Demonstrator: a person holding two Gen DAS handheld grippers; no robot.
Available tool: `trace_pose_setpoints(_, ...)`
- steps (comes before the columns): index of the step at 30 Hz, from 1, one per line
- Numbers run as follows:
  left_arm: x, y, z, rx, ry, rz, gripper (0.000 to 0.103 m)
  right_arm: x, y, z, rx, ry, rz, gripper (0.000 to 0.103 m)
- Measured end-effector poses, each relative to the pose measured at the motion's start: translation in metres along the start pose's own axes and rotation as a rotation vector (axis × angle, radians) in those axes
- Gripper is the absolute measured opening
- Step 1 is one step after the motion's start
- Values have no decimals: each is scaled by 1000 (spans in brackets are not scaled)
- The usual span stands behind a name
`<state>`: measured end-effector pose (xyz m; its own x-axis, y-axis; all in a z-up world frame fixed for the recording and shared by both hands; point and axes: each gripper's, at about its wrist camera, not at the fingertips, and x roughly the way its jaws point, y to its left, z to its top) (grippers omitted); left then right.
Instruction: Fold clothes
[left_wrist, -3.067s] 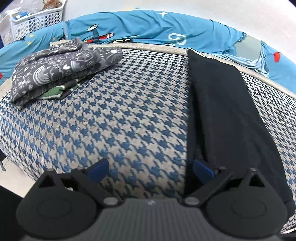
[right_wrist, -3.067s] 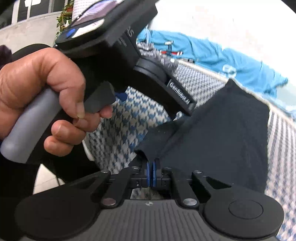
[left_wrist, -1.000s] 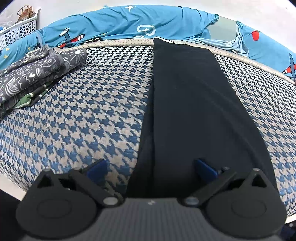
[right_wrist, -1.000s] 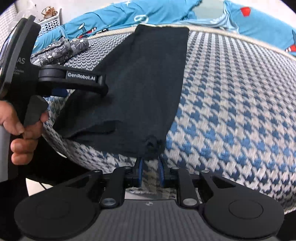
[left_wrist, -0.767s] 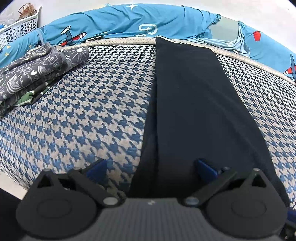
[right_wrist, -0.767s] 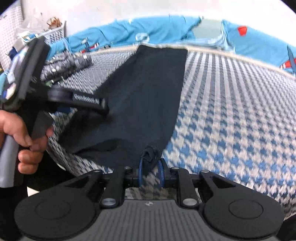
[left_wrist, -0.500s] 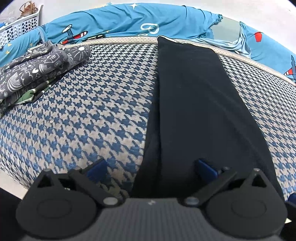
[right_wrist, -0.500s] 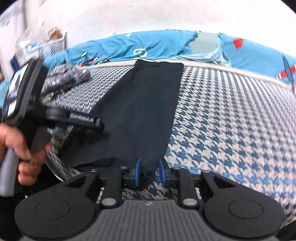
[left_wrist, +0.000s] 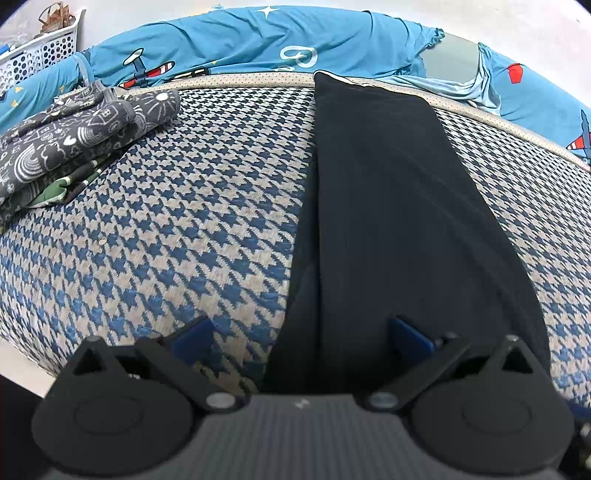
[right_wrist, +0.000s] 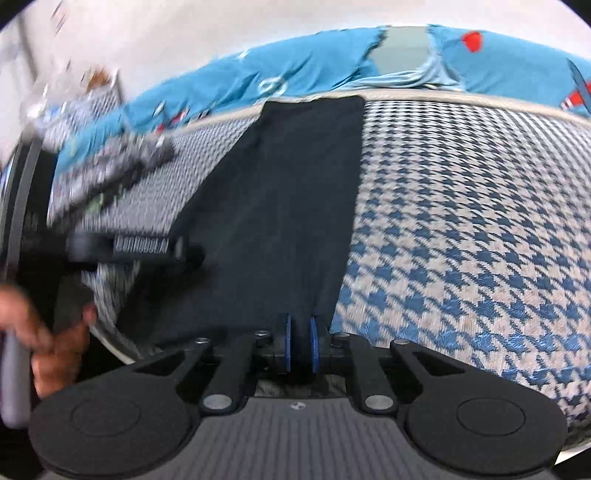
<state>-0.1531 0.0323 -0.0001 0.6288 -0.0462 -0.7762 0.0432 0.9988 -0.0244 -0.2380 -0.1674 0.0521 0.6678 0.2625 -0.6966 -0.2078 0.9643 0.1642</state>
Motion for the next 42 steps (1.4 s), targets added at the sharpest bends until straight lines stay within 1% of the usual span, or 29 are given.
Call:
trace_pose_setpoints(3, 0, 0, 0, -1, 1, 0, 103, 1, 7, -7, -58, 30, -19, 11)
trace_pose_setpoints(6, 0, 1, 0, -3, 3, -2, 103, 0, 4, -11, -35, 82, 2, 11)
trace_pose_setpoints(9, -1, 2, -1, -4, 5, -3, 103, -2, 3, -16, -26, 122, -3, 11)
trace_pose_setpoints(13, -2, 3, -1, -6, 6, -3, 103, -18, 9, -14, -59, 63, 43, 11)
trace_pose_setpoints(15, -2, 4, -1, -6, 6, -4, 103, -29, 13, -10, -87, 0, 51, 11)
trace_pose_setpoints(17, -2, 4, -1, -6, 7, -4, 103, -36, 14, -7, -97, -53, 41, 11)
trace_pose_setpoints(20, -2, 3, -1, -6, 7, -5, 103, -40, 8, -1, -55, -105, 44, 11)
trace_pose_setpoints(22, -2, 3, -1, -4, 7, -4, 103, -37, 2, 2, -28, -110, 51, 11)
trace_pose_setpoints(26, -2, 2, -1, 1, 6, -5, 103, -19, -2, 11, -6, -82, 66, 11)
trace_pose_setpoints(29, -2, 3, -1, 1, 6, -6, 103, -4, -8, 12, 36, -34, 81, 11)
trace_pose_setpoints(31, -2, 3, -1, -1, 6, -6, 103, 2, -9, 8, 58, 12, 106, 12)
trace_pose_setpoints(34, -2, 3, -1, -8, 7, -5, 103, 8, -3, -1, 26, 106, 138, 12)
trace_pose_setpoints(37, -3, 4, -1, -12, 7, -4, 103, 15, 7, -12, -26, 176, 136, 12)
trace_pose_setpoints(40, -3, 5, -1, -18, 6, 0, 103, 19, 9, -16, -32, 203, 148, 12)
trace_pose_setpoints(42, -4, 7, 0, -27, 0, 12, 103, 18, 9, -16, -33, 200, 158, 12)
